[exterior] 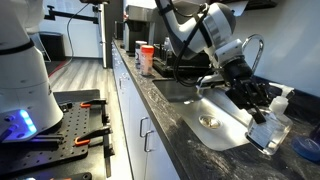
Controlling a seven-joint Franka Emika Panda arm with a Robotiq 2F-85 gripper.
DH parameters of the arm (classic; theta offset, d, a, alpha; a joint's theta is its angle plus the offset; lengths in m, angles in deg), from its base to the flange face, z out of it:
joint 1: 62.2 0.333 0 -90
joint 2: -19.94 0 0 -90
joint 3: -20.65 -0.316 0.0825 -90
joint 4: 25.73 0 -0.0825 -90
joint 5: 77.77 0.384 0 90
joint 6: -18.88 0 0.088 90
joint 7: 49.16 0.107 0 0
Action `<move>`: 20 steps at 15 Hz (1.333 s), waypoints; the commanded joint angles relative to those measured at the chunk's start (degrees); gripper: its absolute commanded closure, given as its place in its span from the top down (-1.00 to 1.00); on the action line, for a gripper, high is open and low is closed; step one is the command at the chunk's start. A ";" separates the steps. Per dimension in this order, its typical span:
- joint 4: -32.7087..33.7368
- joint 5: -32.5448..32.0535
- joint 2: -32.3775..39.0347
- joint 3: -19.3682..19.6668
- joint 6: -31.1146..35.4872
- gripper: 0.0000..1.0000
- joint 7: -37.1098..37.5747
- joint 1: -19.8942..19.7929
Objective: Remove the clear sanitizer bottle from the blue object, put it closer to the edge of the sink and push its pump downwards
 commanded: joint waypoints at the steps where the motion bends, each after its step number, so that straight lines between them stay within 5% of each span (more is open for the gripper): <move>1: -0.90 -0.08 -0.99 -0.79 0.19 -0.68 -1.13 -0.82; 20: -1.60 -7.04 -0.52 -0.95 3.64 -0.68 0.10 -1.98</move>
